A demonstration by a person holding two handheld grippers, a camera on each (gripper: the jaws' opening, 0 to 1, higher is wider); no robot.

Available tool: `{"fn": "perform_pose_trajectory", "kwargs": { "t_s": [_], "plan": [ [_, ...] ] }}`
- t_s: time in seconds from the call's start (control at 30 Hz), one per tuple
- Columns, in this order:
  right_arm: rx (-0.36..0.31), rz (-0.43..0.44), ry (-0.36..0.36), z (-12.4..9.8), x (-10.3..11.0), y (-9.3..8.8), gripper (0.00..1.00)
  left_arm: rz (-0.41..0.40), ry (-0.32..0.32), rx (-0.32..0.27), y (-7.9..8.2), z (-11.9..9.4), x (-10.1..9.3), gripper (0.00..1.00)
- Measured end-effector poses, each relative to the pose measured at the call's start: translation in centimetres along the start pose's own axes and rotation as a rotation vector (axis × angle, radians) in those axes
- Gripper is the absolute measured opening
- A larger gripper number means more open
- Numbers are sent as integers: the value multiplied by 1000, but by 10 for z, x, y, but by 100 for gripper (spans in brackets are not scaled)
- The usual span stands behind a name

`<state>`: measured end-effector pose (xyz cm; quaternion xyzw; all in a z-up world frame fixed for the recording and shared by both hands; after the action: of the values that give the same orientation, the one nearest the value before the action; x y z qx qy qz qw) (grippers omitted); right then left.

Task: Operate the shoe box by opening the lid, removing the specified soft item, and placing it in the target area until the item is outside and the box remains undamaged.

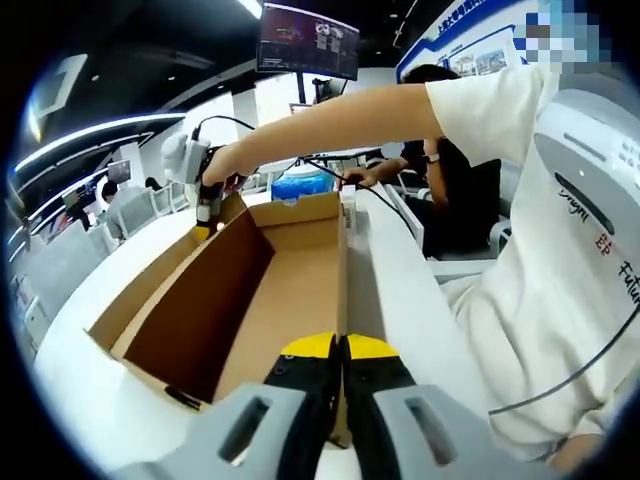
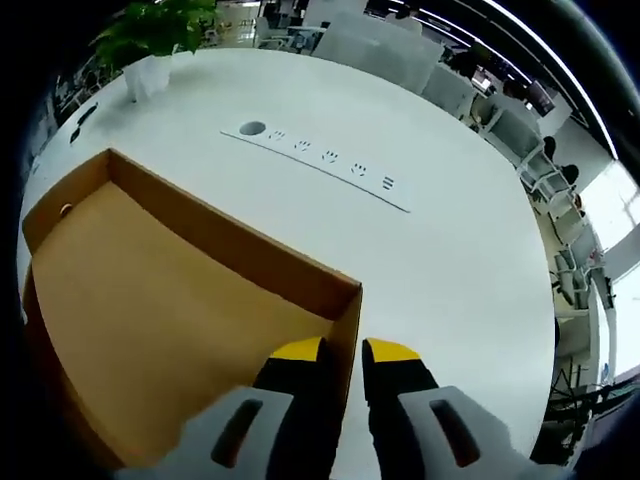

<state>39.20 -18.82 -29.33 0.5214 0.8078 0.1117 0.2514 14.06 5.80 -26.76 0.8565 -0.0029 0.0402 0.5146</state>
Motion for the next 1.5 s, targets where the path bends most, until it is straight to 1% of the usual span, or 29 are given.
{"fn": "perform_pose_trajectory", "kwargs": {
  "t_s": [0.07,0.1,0.17,0.37,0.4,0.47,0.5,0.57,0.63,0.67,0.7,0.83,0.93,1.0,1.07,1.17,1.23,1.27,1.4,1.47,1.5],
  "plan": [
    [7,13,8,1,1,-2,8,-1,2,0,0,0,0,2],
    [14,45,33,1,6,-4,7,1,3,-1,0,0,0,2],
    [18,34,37,1,7,-4,6,5,8,-2,0,0,1,2],
    [16,60,40,-2,8,-5,3,3,5,-1,0,0,0,1],
    [-85,196,70,-20,6,6,2,-7,1,9,0,1,0,1],
    [-127,219,74,-26,5,12,2,-15,0,8,0,0,0,1],
    [-146,225,78,-26,0,19,2,-18,0,7,0,0,0,1],
    [-190,229,68,-30,-5,26,1,-20,0,6,0,0,0,1],
    [-199,228,59,-30,-6,27,1,-16,2,6,0,0,-1,1],
    [-223,225,49,-29,-11,32,1,-18,5,12,0,1,-1,1],
    [-234,219,45,-30,-12,33,1,-16,6,16,0,1,-1,1],
    [-266,234,48,-36,-16,34,2,-22,6,25,0,1,-1,1],
    [-287,224,38,-39,-18,36,2,-37,7,22,0,1,1,1],
    [-292,210,28,-41,-18,35,2,-31,8,22,0,1,0,1],
    [-317,222,27,-44,-19,38,2,-32,10,23,0,1,1,2],
    [-328,221,22,-46,-20,38,1,-36,11,25,0,1,1,1],
    [-358,219,12,-52,-20,41,2,-38,12,25,0,0,1,1],
    [-384,229,1,-55,-21,44,2,-47,12,21,0,0,2,1],
    [-423,208,-36,-63,-22,45,1,-55,6,31,1,1,3,1],
    [-459,219,-40,-69,-24,46,1,-56,3,39,0,1,3,2],
    [-467,226,-39,-71,-25,46,1,-56,3,40,0,1,3,2]
  ]
}}
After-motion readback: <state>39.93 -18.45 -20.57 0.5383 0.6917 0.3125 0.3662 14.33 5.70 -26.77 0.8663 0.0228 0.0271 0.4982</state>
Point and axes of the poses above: the point that each gripper's makers call its tool centre point, and the gripper's own axes: z roughly forward along the fingers, x roughly to its left, y roughly out of its top, the point moved 1 cm from there along -z, roughly backward along the fingers, and after that the axes turned 2 degrees about -z, right-handed, at the moved point
